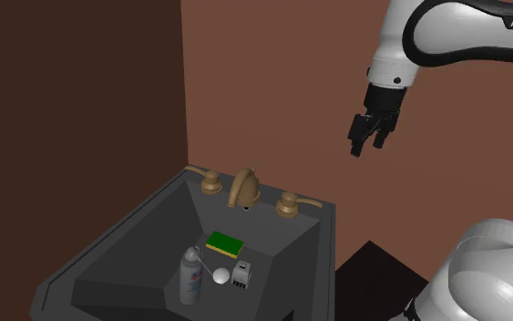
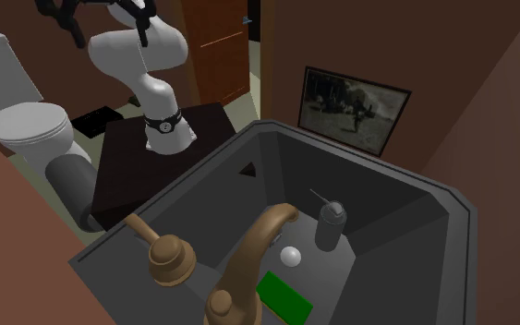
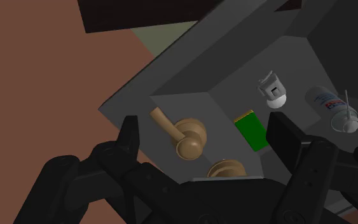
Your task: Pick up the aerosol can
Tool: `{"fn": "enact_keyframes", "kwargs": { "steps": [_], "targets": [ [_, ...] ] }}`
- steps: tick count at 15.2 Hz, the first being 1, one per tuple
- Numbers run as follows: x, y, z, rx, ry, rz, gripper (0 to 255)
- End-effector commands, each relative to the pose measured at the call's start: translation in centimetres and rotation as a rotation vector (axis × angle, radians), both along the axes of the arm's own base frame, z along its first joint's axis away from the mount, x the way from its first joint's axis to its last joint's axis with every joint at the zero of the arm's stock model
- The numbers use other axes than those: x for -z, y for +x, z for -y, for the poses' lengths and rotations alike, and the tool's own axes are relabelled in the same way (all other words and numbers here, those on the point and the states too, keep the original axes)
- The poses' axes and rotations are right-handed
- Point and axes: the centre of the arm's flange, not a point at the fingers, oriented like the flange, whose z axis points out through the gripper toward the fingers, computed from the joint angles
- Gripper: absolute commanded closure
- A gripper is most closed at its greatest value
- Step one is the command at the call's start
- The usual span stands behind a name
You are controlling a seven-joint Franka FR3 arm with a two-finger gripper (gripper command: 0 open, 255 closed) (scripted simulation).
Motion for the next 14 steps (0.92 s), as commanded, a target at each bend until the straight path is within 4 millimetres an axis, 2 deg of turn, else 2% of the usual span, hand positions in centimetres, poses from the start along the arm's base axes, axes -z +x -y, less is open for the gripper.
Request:
{"fn": "enact_keyframes", "kwargs": {
  "steps": [1,14],
  "targets": [
    [0.0,0.0,0.0,0.0,0.0,0.0,0],
    [10.8,4.2,-12.7,-0.036,-0.036,0.086,0]
  ]
}}
